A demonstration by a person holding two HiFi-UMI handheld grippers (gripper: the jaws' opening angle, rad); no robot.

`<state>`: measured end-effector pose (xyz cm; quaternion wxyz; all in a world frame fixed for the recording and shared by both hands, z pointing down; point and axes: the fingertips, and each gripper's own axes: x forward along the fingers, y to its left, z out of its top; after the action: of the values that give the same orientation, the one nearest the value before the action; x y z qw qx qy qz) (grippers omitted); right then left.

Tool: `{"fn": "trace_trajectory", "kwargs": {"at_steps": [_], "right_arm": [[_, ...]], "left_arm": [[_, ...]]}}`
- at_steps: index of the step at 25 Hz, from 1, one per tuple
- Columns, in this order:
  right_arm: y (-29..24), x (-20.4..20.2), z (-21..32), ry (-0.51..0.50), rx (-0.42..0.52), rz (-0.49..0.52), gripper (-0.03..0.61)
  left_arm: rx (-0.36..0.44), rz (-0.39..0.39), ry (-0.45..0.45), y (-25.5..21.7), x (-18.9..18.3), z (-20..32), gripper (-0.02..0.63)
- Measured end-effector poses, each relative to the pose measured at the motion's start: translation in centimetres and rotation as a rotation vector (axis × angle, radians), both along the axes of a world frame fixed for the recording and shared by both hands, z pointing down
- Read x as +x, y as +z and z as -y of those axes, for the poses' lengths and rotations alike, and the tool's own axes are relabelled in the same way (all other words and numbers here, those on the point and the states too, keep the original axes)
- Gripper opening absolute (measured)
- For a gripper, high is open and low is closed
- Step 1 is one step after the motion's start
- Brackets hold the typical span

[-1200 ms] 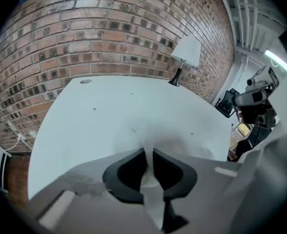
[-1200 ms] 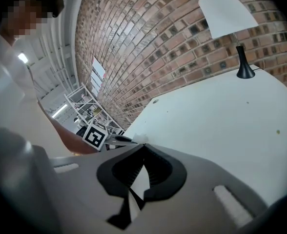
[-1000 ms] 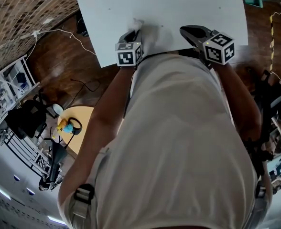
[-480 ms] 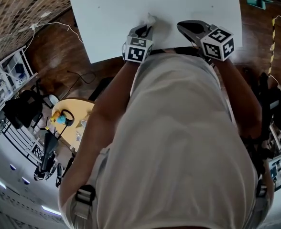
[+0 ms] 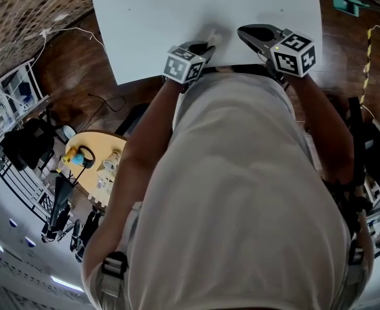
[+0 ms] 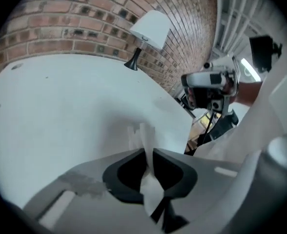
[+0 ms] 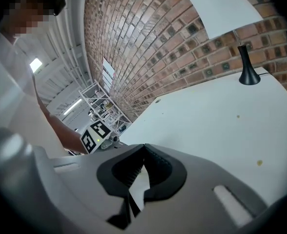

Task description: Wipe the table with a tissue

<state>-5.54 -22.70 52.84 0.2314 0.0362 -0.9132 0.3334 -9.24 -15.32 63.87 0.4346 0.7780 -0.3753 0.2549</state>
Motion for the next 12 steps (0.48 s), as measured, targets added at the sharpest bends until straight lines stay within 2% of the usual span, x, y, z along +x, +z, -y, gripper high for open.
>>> {"fn": "trace_trajectory", "kwargs": {"at_steps": [3, 5, 6, 12], "right_arm": [[-0.5, -0.5, 0.2, 0.019, -0.008, 0.014, 0.008], [-0.5, -1.1, 0.3, 0.032, -0.009, 0.016, 0.008], [-0.5, -1.5, 0.3, 0.037, -0.009, 0.017, 0.008], [-0.2, -4.0, -0.8, 0.049, -0.006, 0.005, 0.008]], "left_arm": [[0.033, -0.232, -0.160, -2.8, -1.9, 1.3, 0.043], [0.071, -0.313, -0.282, -4.1, -5.0, 1.9, 0.044], [0.087, -0.311, -0.336, -4.4, -6.9, 2.1, 0.044], [0.144, -0.164, -0.593, -3.9, -17.9, 1.5, 0.044]]}}
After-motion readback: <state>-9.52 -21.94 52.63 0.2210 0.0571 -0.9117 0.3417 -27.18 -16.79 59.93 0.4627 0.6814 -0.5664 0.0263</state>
